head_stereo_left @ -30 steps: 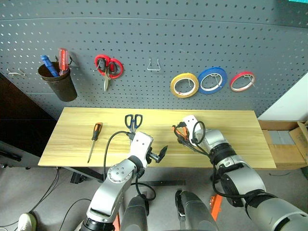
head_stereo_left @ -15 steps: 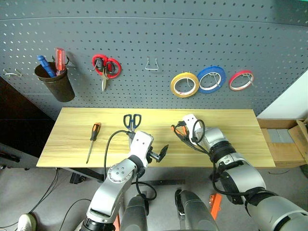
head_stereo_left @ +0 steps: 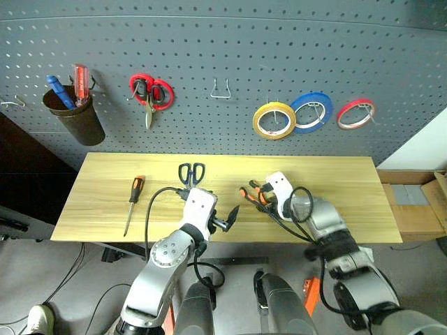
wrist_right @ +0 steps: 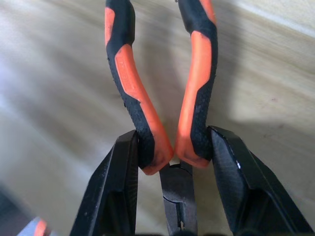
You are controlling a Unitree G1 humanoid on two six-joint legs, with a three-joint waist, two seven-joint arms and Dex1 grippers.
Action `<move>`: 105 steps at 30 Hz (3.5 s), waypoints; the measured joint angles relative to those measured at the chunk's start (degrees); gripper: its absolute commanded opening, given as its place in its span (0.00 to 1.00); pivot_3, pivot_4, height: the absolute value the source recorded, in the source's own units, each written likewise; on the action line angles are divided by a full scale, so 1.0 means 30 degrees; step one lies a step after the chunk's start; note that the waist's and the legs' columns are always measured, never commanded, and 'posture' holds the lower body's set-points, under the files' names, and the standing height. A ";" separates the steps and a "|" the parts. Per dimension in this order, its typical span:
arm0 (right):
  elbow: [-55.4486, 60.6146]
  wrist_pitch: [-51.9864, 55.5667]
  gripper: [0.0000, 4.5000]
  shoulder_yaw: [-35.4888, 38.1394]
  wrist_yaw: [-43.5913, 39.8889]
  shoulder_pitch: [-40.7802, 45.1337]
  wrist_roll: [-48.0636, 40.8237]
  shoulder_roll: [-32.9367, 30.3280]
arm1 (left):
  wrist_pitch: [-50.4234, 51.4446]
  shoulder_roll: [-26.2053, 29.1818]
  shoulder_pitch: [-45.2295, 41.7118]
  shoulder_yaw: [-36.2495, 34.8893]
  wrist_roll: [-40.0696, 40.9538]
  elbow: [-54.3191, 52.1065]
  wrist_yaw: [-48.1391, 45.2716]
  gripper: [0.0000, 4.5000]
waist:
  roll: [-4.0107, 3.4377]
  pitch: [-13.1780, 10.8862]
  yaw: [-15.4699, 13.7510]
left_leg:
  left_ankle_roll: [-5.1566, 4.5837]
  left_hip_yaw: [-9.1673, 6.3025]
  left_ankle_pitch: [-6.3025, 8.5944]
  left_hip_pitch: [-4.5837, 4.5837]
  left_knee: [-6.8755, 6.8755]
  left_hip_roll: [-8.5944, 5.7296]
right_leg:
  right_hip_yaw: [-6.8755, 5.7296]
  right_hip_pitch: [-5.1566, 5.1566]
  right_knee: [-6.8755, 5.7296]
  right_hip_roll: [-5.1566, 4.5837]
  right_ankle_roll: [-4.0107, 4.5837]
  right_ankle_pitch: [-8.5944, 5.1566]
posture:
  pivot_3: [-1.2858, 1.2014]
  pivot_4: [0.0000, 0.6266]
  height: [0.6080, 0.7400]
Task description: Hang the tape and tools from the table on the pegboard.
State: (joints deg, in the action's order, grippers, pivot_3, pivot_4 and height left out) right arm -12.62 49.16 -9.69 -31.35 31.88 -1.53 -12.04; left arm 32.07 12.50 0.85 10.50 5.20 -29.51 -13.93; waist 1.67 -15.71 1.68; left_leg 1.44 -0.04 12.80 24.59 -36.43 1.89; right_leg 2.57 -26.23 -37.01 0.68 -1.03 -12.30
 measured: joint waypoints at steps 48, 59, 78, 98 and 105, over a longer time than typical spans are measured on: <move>-1.6166 -1.9522 0.38 0.4482 0.7646 1.5190 -0.2123 0.6541 | -0.2014 -0.2008 -0.3000 -0.2150 -0.2454 -0.0505 0.3192 1.00 | 0.0358 0.2033 -0.0730 | 0.0048 0.0049 -0.0028 -0.0057 -0.0205 -0.0052 | -0.0010 0.0104 -0.0065 0.0049 0.0096 0.0234 | 0.58 0.14 1.00; -1.9981 -2.1972 0.38 0.5147 0.8122 1.6638 -0.1545 0.5711 | -0.1185 -0.1956 -0.3363 -0.2135 -0.2441 -0.0623 0.3112 1.00 | 0.0354 0.2030 -0.1048 | 0.0047 0.0043 -0.0028 -0.0072 -0.0205 -0.0055 | -0.0016 0.0126 -0.0062 0.0050 0.0100 0.0235 | 0.59 0.21 1.00; -1.9914 -2.3340 0.38 0.5290 0.8781 1.6935 -0.1234 0.5116 | 0.2349 -0.0207 -0.4635 -0.4195 -0.1137 -0.1981 0.1918 1.00 | 0.0175 0.0678 -0.1046 | 0.0030 -0.0038 -0.0033 -0.0250 -0.0184 -0.0035 | -0.0063 0.0313 -0.0031 0.0043 0.0150 0.0197 | 0.61 0.45 1.00; -1.9941 -2.2862 0.38 0.5771 0.8990 1.4410 -0.0967 0.5493 | 0.4930 0.0666 -0.3345 -0.5201 -0.0885 -0.5011 0.1934 1.00 | 0.0109 0.0227 -0.1195 | -0.0076 -0.0250 -0.0098 -0.0219 -0.0169 -0.0032 | -0.0113 0.0329 -0.0029 0.0028 0.0112 0.0138 | 0.63 0.46 1.00; -1.9664 -2.2499 0.38 0.5770 0.9198 1.4426 -0.0621 0.5497 | 0.5010 0.0792 -0.3341 -0.5250 -0.0755 -0.5014 0.1930 1.00 | 0.0085 0.0195 -0.1195 | -0.0076 -0.0275 -0.0098 -0.0218 -0.0153 -0.0034 | -0.0135 0.0328 -0.0024 0.0029 0.0124 0.0126 | 0.62 0.45 1.00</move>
State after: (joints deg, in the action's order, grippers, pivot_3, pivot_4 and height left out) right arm -71.62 -18.34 7.62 -3.76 75.15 -3.40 4.45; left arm 47.10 14.88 -9.17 -5.25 2.93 -44.55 -8.14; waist 1.92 -15.12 -1.90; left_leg 1.22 -0.86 12.51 23.93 -36.89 1.79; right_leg 2.16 -25.25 -37.08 0.76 -0.66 -11.93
